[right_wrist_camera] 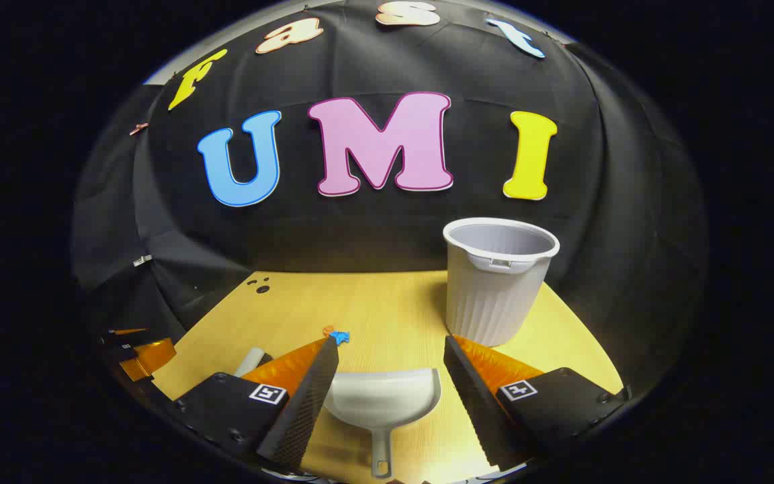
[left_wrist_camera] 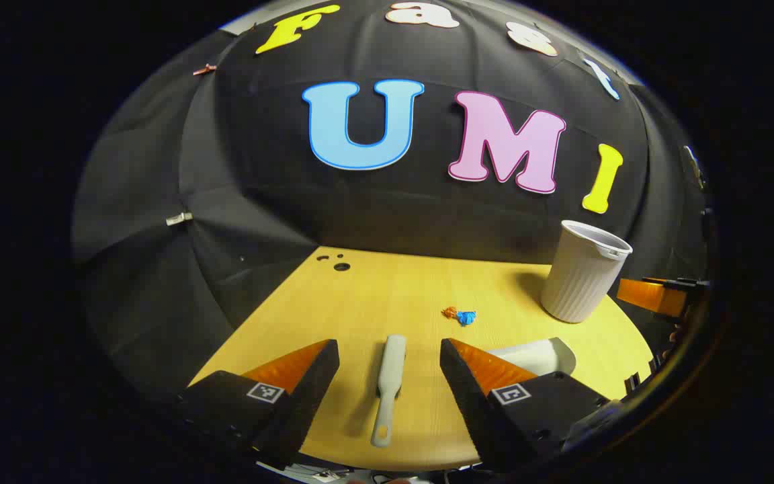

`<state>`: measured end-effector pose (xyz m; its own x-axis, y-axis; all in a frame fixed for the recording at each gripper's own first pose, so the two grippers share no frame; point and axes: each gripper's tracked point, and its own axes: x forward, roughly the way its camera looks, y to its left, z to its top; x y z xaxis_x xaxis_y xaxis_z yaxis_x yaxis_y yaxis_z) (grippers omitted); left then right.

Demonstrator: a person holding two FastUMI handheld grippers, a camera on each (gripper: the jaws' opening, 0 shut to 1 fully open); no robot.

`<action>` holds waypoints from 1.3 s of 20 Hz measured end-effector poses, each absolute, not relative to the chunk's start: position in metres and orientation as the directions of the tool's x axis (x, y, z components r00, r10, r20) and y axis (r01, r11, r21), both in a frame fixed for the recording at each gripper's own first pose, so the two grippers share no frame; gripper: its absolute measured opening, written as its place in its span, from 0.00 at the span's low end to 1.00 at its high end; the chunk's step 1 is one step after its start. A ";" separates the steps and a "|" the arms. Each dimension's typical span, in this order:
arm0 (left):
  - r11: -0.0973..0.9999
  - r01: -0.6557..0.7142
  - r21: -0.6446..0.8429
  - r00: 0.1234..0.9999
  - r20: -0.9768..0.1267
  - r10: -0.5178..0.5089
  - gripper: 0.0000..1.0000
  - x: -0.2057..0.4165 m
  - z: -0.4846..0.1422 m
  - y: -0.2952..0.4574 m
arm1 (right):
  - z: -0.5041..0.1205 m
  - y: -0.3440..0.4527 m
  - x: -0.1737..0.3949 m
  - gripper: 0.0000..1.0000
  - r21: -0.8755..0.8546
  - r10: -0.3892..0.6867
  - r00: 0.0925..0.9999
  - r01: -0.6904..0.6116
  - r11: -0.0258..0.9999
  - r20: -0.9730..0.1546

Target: Pick up the small broom and dustpan from the desktop, sweep the trash into the dustpan with the broom, and then empty the trash into the garbage bin.

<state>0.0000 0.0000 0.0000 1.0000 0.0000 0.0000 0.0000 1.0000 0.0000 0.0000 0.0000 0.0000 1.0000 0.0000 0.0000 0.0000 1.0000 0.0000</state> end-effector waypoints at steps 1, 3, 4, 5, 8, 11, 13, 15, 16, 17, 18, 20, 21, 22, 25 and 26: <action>1.000 0.004 0.003 1.000 -0.017 -0.004 0.96 0.001 -0.005 0.004 | -0.005 0.001 -0.001 0.99 0.002 -0.007 1.000 0.008 1.000 -0.013; 1.000 0.009 0.009 0.999 -0.049 -0.009 0.96 0.006 -0.014 0.010 | -0.009 0.002 -0.002 0.99 0.013 -0.024 0.999 0.025 1.000 -0.028; 1.000 0.020 0.009 0.998 -0.054 -0.019 0.96 0.008 -0.016 0.011 | -0.010 0.003 -0.004 0.99 0.017 -0.028 0.999 0.028 0.999 -0.027; 0.999 0.031 0.010 0.998 -0.060 -0.030 0.96 0.009 -0.017 0.011 | -0.011 0.004 -0.005 0.99 0.016 -0.030 0.999 0.030 0.999 -0.028; 0.998 0.061 0.024 0.996 -0.068 -0.059 0.96 0.012 -0.021 0.010 | -0.015 0.011 -0.008 0.99 0.003 -0.033 0.999 0.033 0.999 -0.040; 0.996 0.083 0.041 0.994 -0.078 -0.080 0.96 0.016 -0.023 0.008 | -0.019 0.016 -0.009 0.99 -0.006 -0.026 0.998 0.026 1.000 -0.053; 0.995 0.090 0.048 0.993 -0.084 -0.086 0.96 0.019 -0.024 0.007 | -0.020 0.019 -0.010 0.99 -0.010 -0.023 0.998 0.023 1.000 -0.060; 0.994 0.095 0.053 0.992 -0.093 -0.090 0.96 0.021 -0.027 0.008 | -0.022 0.020 -0.011 0.99 -0.011 -0.021 0.998 0.020 1.000 -0.065; 0.994 0.096 0.053 0.991 -0.103 -0.090 0.96 0.023 -0.029 0.008 | -0.023 0.022 -0.011 0.99 -0.011 -0.020 0.997 0.019 1.000 -0.069; 0.994 0.098 0.050 0.989 -0.117 -0.091 0.96 0.024 -0.031 0.010 | -0.025 0.022 -0.012 0.99 -0.013 -0.018 0.997 0.017 1.000 -0.075; 0.994 0.100 0.045 0.987 -0.133 -0.093 0.96 0.026 -0.035 0.010 | -0.027 0.023 -0.013 0.99 -0.017 -0.016 0.996 0.015 1.000 -0.083; 0.995 0.098 0.034 0.982 -0.167 -0.091 0.96 0.034 -0.044 0.010 | -0.032 0.024 -0.013 0.99 -0.027 -0.009 0.995 0.006 1.000 -0.100; 0.995 0.097 0.029 0.976 -0.200 -0.089 0.96 0.038 -0.050 0.011 | -0.036 0.026 -0.013 0.98 -0.030 -0.003 0.994 0.000 1.000 -0.111; 0.995 0.097 0.024 0.968 -0.235 -0.089 0.96 0.044 -0.059 0.012 | -0.040 0.026 -0.014 0.99 -0.033 0.000 0.993 -0.004 0.999 -0.122; 0.995 0.101 0.019 0.934 -0.347 -0.088 0.96 0.064 -0.084 0.013 | -0.051 0.024 -0.018 0.99 -0.030 0.008 0.988 -0.013 0.999 -0.157; 0.995 0.098 0.020 0.917 -0.391 -0.083 0.96 0.070 -0.095 0.016 | -0.054 0.023 -0.020 0.99 -0.030 0.010 0.986 -0.015 0.999 -0.167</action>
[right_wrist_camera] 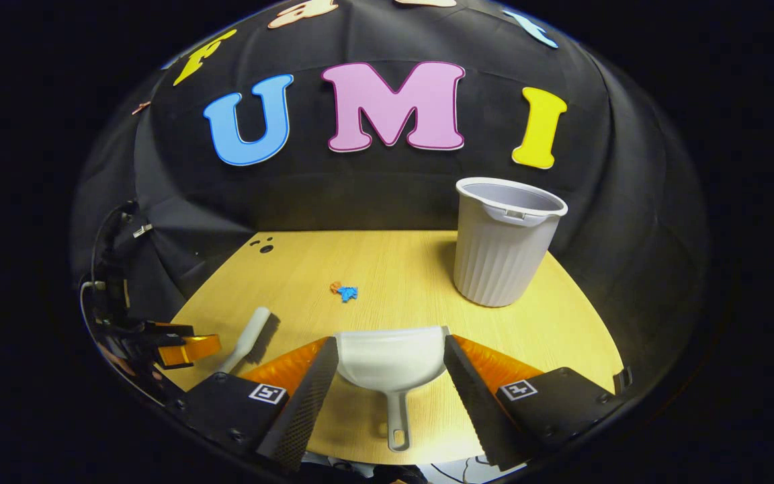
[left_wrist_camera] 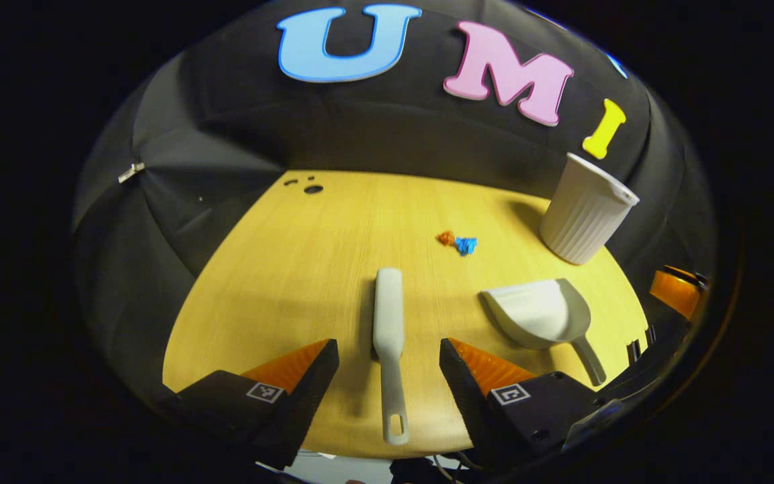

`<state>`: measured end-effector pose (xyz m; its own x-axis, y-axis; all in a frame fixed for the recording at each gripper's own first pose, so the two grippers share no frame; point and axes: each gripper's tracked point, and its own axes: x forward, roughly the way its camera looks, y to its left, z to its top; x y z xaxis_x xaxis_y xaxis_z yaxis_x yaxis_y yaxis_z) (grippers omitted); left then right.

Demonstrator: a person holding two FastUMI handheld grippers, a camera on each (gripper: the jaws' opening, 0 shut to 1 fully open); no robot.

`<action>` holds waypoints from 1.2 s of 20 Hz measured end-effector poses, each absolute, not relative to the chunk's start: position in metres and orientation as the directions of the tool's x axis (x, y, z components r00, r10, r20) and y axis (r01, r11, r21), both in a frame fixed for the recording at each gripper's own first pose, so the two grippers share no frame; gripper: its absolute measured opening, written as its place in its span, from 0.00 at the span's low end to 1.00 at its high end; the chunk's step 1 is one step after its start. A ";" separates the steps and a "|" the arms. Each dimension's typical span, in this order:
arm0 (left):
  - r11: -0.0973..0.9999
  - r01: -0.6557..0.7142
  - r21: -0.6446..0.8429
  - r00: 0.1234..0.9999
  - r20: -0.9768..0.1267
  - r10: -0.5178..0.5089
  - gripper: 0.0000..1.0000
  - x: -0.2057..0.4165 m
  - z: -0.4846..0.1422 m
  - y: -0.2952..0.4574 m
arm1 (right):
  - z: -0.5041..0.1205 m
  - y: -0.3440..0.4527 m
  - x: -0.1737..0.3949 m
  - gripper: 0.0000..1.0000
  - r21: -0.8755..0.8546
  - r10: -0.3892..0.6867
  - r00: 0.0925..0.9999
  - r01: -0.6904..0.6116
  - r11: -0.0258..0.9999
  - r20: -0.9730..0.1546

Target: Pick up the small broom and dustpan from the desktop, sweep the trash into the dustpan with the broom, and then empty the trash into the garbage bin.

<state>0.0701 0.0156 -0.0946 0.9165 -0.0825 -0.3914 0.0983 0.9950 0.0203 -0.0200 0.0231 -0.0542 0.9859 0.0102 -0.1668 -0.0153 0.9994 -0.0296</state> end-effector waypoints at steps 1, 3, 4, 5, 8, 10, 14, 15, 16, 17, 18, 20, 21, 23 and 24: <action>0.995 0.094 0.021 0.897 -0.435 -0.076 0.96 0.077 -0.105 0.017 | -0.059 0.021 -0.020 0.99 -0.031 0.010 0.984 -0.016 0.999 -0.178; 0.996 0.086 0.019 0.858 -0.510 -0.064 0.96 0.089 -0.127 0.018 | -0.065 0.015 -0.019 0.99 -0.036 -0.006 0.981 -0.001 0.999 -0.194; 0.996 0.085 0.017 0.842 -0.535 -0.063 0.96 0.095 -0.135 0.017 | -0.067 0.013 -0.018 0.99 -0.034 -0.012 0.979 0.005 0.999 -0.202; 0.997 0.080 0.018 0.827 -0.560 -0.056 0.96 0.100 -0.140 0.017 | -0.070 0.010 -0.019 0.99 -0.032 -0.018 0.978 0.011 0.999 -0.210; 0.998 0.064 0.011 0.788 -0.614 -0.044 0.94 0.112 -0.152 0.017 | -0.079 0.004 -0.026 0.99 -0.029 -0.035 0.973 0.029 0.999 -0.227; 0.999 0.051 0.015 0.764 -0.645 -0.030 0.91 0.122 -0.158 0.017 | -0.089 0.000 -0.034 0.99 -0.024 -0.047 0.968 0.042 0.999 -0.245; 0.999 0.023 0.030 0.733 -0.680 0.003 0.87 0.137 -0.171 0.015 | -0.101 -0.008 -0.049 0.99 0.003 -0.064 0.962 0.067 0.998 -0.266; 0.999 0.013 0.033 0.730 -0.683 0.014 0.85 0.141 -0.173 0.015 | -0.102 -0.011 -0.051 0.99 0.010 -0.073 0.962 0.078 0.997 -0.264; 0.999 0.001 0.035 0.728 -0.685 0.024 0.81 0.143 -0.177 0.015 | -0.102 -0.013 -0.053 0.99 0.017 -0.080 0.961 0.088 0.996 -0.264; 0.999 -0.020 0.047 0.725 -0.687 0.047 0.78 0.144 -0.178 0.017 | -0.105 -0.016 -0.055 0.99 0.025 -0.087 0.960 0.097 0.995 -0.266; 0.998 -0.029 0.064 0.736 -0.674 0.065 0.72 0.148 -0.176 0.019 | -0.106 -0.017 -0.057 0.99 0.033 -0.091 0.959 0.104 0.994 -0.270; 0.996 -0.018 0.088 0.742 -0.667 0.072 0.60 0.150 -0.177 0.017 | -0.111 -0.018 -0.059 0.99 0.048 -0.091 0.955 0.109 0.993 -0.281; 0.996 -0.018 0.085 0.745 -0.663 0.070 0.59 0.148 -0.175 0.015 | -0.114 -0.016 -0.060 0.99 0.055 -0.086 0.954 0.106 0.993 -0.287; 0.995 -0.015 0.095 0.759 -0.647 0.073 0.50 0.150 -0.175 0.012 | -0.118 -0.015 -0.061 0.99 0.064 -0.079 0.950 0.103 0.993 -0.302; 0.995 -0.018 0.094 0.765 -0.639 0.074 0.46 0.149 -0.176 0.012 | -0.119 -0.014 -0.060 0.99 0.069 -0.074 0.948 0.100 0.993 -0.310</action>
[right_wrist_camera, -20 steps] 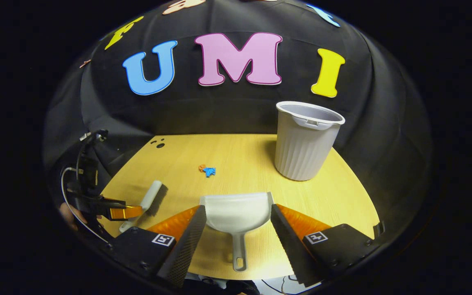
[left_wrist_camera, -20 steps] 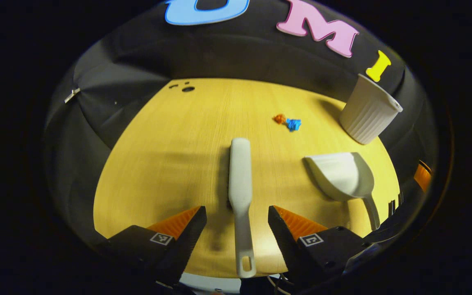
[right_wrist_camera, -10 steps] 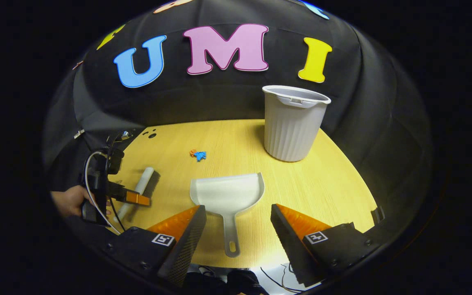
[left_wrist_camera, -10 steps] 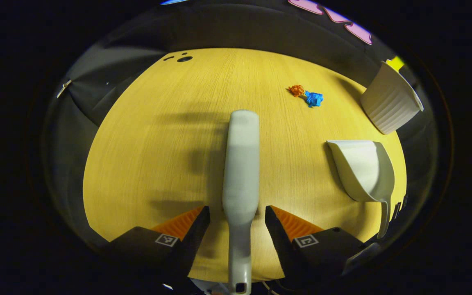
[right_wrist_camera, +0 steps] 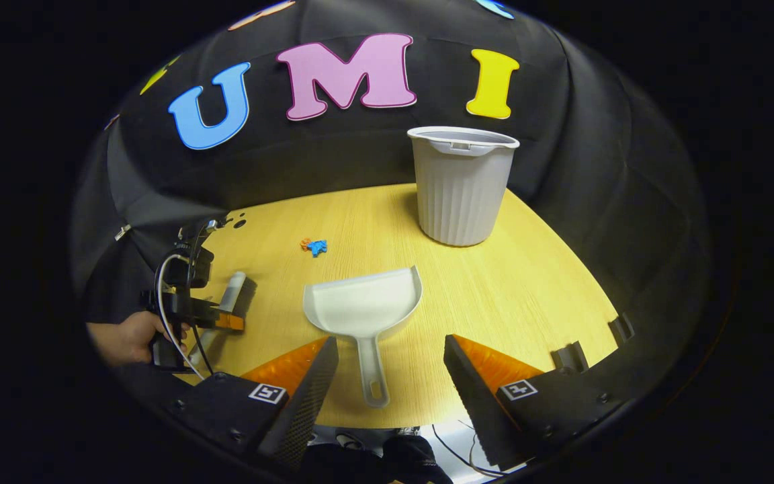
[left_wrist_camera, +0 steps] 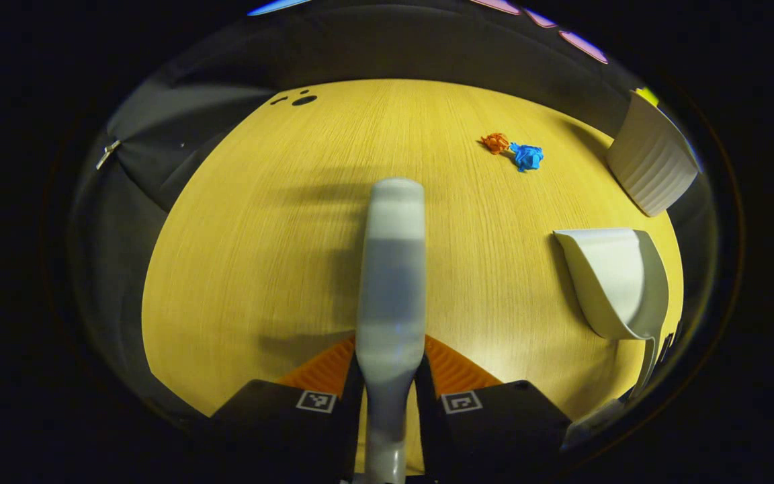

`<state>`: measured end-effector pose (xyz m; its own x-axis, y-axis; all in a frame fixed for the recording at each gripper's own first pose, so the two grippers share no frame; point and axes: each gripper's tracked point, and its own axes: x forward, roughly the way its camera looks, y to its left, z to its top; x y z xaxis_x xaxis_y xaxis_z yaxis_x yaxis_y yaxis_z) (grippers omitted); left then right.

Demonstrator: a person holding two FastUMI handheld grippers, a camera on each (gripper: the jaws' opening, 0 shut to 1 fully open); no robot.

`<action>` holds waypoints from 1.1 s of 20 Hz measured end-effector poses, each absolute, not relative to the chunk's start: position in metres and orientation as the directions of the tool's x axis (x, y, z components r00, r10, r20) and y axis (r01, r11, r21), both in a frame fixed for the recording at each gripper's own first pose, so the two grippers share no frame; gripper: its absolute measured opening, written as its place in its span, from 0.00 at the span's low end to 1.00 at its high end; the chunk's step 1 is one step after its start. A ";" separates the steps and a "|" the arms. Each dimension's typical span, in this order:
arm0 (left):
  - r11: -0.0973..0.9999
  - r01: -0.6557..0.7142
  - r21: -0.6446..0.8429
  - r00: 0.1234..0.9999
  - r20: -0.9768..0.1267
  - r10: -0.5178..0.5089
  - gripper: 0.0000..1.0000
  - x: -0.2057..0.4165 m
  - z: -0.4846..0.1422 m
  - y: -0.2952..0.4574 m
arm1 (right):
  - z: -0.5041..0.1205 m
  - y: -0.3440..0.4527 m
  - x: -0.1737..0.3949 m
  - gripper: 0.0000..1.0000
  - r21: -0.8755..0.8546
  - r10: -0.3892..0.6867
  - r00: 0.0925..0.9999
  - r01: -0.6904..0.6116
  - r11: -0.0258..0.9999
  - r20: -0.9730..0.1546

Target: Pick up the small broom and dustpan from the desktop, sweep the trash into the dustpan with the broom, and then empty the trash into the garbage bin.

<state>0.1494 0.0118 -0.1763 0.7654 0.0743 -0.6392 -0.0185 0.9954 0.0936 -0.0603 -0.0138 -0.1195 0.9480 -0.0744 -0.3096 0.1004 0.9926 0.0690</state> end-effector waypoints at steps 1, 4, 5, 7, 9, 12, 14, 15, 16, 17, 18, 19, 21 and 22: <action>0.996 -0.025 0.082 0.772 -0.632 0.072 0.41 0.150 -0.176 0.011 | -0.123 -0.012 -0.059 0.99 0.072 -0.068 0.945 0.095 0.993 -0.319; 0.994 0.034 0.103 0.787 -0.616 0.037 0.35 0.146 -0.175 0.013 | -0.131 -0.006 -0.058 0.99 0.061 -0.050 0.936 0.076 0.995 -0.350; 0.994 0.042 0.100 0.792 -0.609 0.028 0.33 0.146 -0.176 0.015 | -0.134 -0.004 -0.057 0.99 0.049 -0.045 0.933 0.068 0.996 -0.358; 0.997 0.049 0.061 0.797 -0.604 -0.002 0.27 0.143 -0.175 0.016 | -0.138 0.000 -0.052 0.99 0.027 -0.037 0.927 0.051 0.998 -0.374; 0.999 0.047 0.023 0.808 -0.589 -0.024 0.28 0.138 -0.172 0.018 | -0.141 0.004 -0.046 0.99 0.012 -0.023 0.921 0.030 0.999 -0.389; 0.999 0.046 -0.007 0.833 -0.552 -0.042 0.27 0.124 -0.159 0.021 | -0.153 0.010 -0.035 0.99 -0.002 -0.008 0.900 0.007 1.000 -0.437; 0.998 0.052 -0.023 0.849 -0.525 -0.056 0.27 0.111 -0.147 0.022 | -0.163 0.017 -0.026 0.99 -0.021 0.007 0.880 -0.019 1.000 -0.475; 0.997 0.068 -0.024 0.852 -0.519 -0.070 0.27 0.103 -0.143 0.021 | -0.167 0.017 -0.021 0.99 -0.033 0.007 0.874 -0.027 0.999 -0.487; 0.996 0.084 -0.014 0.853 -0.516 -0.079 0.27 0.096 -0.139 0.023 | -0.173 0.016 -0.016 0.99 -0.045 0.004 0.863 -0.031 0.999 -0.505; 0.995 0.097 0.003 0.853 -0.515 -0.081 0.27 0.090 -0.136 0.027 | -0.181 0.017 -0.012 0.99 -0.051 0.002 0.847 -0.034 0.998 -0.531; 0.994 0.104 0.022 0.856 -0.511 -0.079 0.27 0.085 -0.132 0.032 | -0.187 0.016 -0.007 0.99 -0.051 0.001 0.833 -0.035 0.998 -0.554; 0.994 0.107 0.036 0.860 -0.504 -0.075 0.26 0.079 -0.128 0.037 | -0.195 0.014 -0.001 0.99 -0.051 -0.003 0.819 -0.032 0.998 -0.574; 0.994 0.101 0.050 0.868 -0.493 -0.063 0.27 0.065 -0.121 0.046 | -0.210 0.012 0.010 0.99 -0.051 -0.011 0.787 -0.026 0.998 -0.617; 0.995 0.091 0.049 0.871 -0.488 -0.056 0.27 0.060 -0.119 0.050 | -0.216 0.011 0.014 0.99 -0.059 -0.015 0.774 -0.028 0.998 -0.633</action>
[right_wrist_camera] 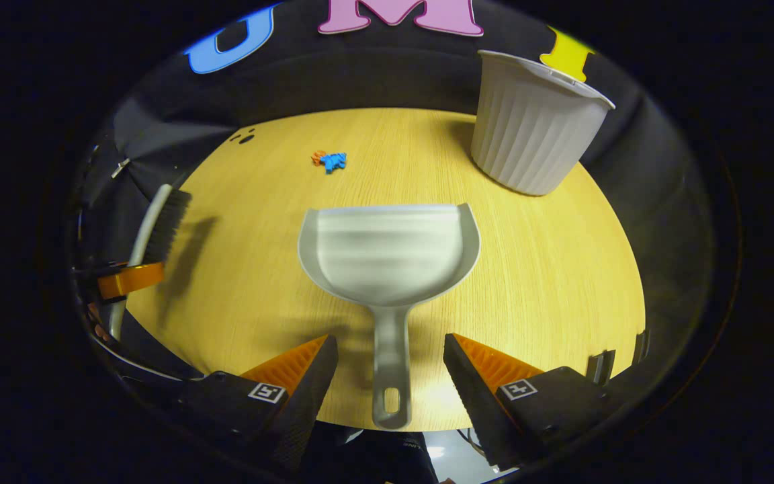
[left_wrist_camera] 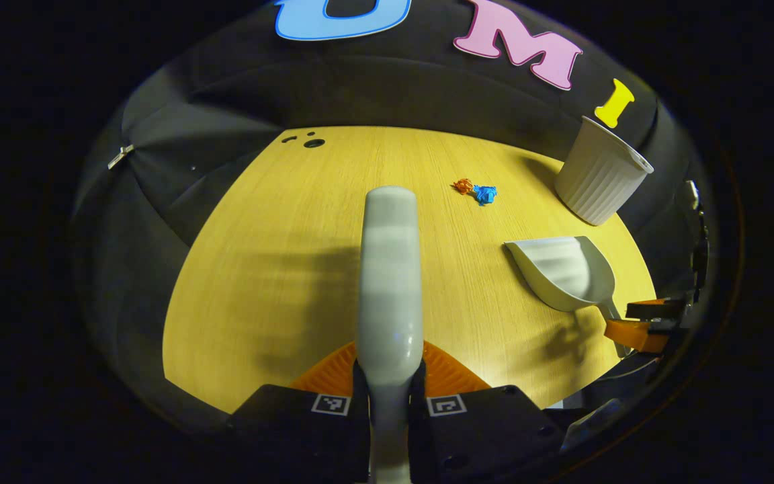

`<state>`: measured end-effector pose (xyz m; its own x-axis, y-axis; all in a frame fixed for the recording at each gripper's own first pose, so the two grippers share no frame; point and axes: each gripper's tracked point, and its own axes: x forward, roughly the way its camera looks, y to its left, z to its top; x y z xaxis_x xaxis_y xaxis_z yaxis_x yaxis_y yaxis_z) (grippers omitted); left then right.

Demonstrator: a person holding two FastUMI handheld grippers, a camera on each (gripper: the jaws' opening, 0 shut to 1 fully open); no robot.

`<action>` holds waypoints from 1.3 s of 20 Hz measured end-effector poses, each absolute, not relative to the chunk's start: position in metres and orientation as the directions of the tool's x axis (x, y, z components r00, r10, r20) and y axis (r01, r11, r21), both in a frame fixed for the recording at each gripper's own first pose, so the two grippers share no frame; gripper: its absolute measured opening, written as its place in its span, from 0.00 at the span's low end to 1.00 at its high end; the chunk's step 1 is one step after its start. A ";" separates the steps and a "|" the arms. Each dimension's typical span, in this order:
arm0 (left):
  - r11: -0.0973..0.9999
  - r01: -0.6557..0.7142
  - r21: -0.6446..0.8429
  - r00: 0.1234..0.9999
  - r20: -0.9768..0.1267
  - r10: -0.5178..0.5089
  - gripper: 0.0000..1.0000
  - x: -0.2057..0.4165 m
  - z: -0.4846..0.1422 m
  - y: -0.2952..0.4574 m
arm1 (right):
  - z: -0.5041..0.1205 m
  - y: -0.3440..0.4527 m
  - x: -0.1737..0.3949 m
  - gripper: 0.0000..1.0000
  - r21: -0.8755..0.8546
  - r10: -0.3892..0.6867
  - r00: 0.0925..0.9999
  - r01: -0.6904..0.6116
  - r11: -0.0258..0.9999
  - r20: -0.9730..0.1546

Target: Pick up the small broom and dustpan from the desktop, sweep the trash into the dustpan with the broom, and then empty the trash into the garbage bin.

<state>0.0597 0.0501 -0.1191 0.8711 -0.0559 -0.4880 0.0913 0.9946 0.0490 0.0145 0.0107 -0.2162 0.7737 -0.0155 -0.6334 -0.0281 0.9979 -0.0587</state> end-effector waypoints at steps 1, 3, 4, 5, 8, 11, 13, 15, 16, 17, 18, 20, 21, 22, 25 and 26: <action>0.996 0.079 0.042 0.873 -0.486 -0.048 0.27 0.053 -0.119 0.054 | -0.222 0.010 0.020 0.99 -0.067 -0.020 0.762 -0.031 0.997 -0.647; 0.998 0.052 0.020 0.873 -0.486 -0.035 0.27 0.042 -0.121 0.060 | -0.232 0.008 0.033 0.99 -0.086 -0.037 0.745 -0.027 0.996 -0.666; 0.999 0.039 0.009 0.869 -0.494 -0.029 0.27 0.037 -0.124 0.062 | -0.238 0.006 0.038 0.99 -0.092 -0.047 0.733 -0.021 0.996 -0.679; 1.000 0.025 -0.005 0.862 -0.506 -0.024 0.27 0.033 -0.128 0.066 | -0.242 0.007 0.043 0.99 -0.091 -0.052 0.720 -0.016 0.996 -0.692; 1.000 -0.011 -0.018 0.858 -0.513 0.001 0.26 0.028 -0.129 0.080 | -0.250 0.005 0.057 0.96 -0.081 -0.068 0.691 0.013 0.997 -0.719; 1.000 -0.031 0.006 0.859 -0.510 0.030 0.27 0.026 -0.125 0.094 | -0.259 0.006 0.064 0.75 -0.067 -0.066 0.663 0.024 0.997 -0.746; 0.999 -0.038 0.016 0.859 -0.510 0.041 0.27 0.026 -0.124 0.099 | -0.259 0.010 0.066 0.49 -0.047 -0.055 0.658 0.030 0.998 -0.751; 0.999 -0.043 0.010 0.855 -0.517 0.042 0.27 0.026 -0.127 0.099 | -0.258 0.011 0.066 0.42 -0.047 -0.051 0.656 0.024 0.999 -0.753; 0.999 -0.045 0.005 0.852 -0.522 0.041 0.27 0.028 -0.128 0.098 | -0.257 0.011 0.065 0.37 -0.046 -0.047 0.654 0.019 0.999 -0.755; 0.999 -0.047 -0.001 0.849 -0.526 0.039 0.27 0.031 -0.130 0.095 | -0.259 0.011 0.066 0.40 -0.044 -0.044 0.655 0.017 0.999 -0.754; 0.999 -0.046 -0.005 0.848 -0.529 0.036 0.27 0.034 -0.131 0.092 | -0.258 0.011 0.065 0.36 -0.044 -0.039 0.655 0.008 0.999 -0.754; 0.999 -0.035 -0.006 0.844 -0.536 0.027 0.27 0.043 -0.131 0.082 | -0.259 0.011 0.064 0.38 -0.045 -0.025 0.650 -0.014 0.999 -0.760; 1.000 -0.028 0.003 0.842 -0.539 0.025 0.27 0.049 -0.129 0.078 | -0.258 0.011 0.064 0.39 -0.039 -0.016 0.652 -0.021 0.999 -0.758; 1.000 -0.018 0.017 0.842 -0.539 0.024 0.27 0.057 -0.126 0.072 | -0.257 0.012 0.064 0.38 -0.032 -0.006 0.658 -0.028 0.999 -0.753; 0.998 0.018 0.054 0.832 -0.554 0.015 0.26 0.087 -0.118 0.056 | -0.258 0.013 0.063 0.38 -0.034 0.041 0.661 -0.101 0.994 -0.749; 0.998 0.031 0.061 0.829 -0.559 0.009 0.27 0.099 -0.115 0.049 | -0.259 0.013 0.063 0.39 -0.036 0.047 0.660 -0.112 0.993 -0.750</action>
